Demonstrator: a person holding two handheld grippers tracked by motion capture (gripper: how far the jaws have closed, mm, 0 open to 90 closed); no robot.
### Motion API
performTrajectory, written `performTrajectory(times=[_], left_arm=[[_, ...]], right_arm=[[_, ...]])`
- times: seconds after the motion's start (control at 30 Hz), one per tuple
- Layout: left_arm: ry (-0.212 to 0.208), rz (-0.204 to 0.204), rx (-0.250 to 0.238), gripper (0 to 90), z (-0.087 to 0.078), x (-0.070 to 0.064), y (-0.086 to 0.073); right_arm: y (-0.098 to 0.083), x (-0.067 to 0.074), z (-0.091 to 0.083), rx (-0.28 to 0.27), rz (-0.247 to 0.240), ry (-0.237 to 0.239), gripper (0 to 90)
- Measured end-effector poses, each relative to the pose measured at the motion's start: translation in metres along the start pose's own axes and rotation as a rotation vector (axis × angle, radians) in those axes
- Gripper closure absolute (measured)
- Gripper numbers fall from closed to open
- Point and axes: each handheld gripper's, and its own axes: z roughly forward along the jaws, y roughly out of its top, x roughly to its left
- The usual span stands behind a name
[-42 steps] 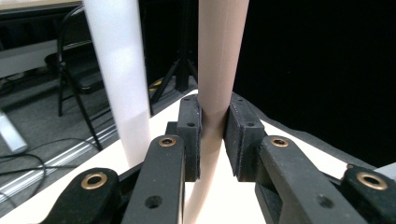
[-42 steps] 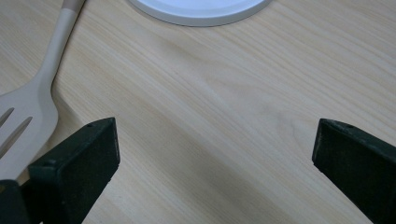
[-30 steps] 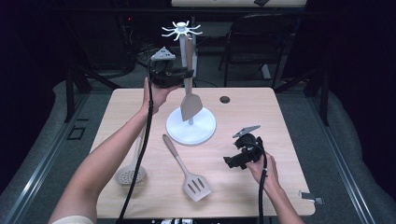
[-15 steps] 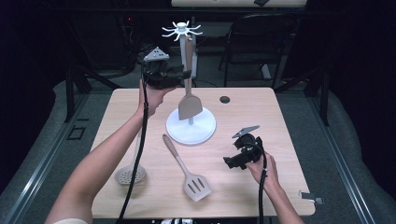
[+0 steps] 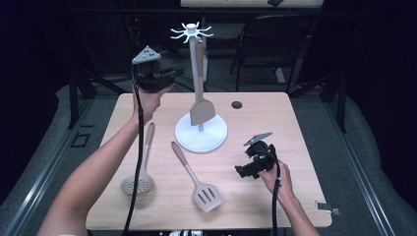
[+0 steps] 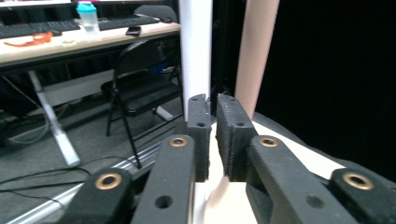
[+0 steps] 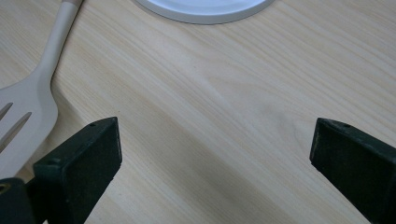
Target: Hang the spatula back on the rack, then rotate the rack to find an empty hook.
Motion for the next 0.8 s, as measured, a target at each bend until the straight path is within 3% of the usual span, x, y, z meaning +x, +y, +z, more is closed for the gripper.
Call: performTrajectory(times=[0.2, 0.8], left_arm=[[0.019, 0.024, -0.012, 90.0, -0.007, 0.002, 0.010], [0.022, 0.077, -0.043, 90.0, -0.015, -0.006, 0.037]], right_arm=[[0.000, -0.002, 0.001, 0.021, -0.006, 0.001, 2.3], [-0.003, -0.003, 0.005, 0.047, 0.001, -0.011, 2.6]])
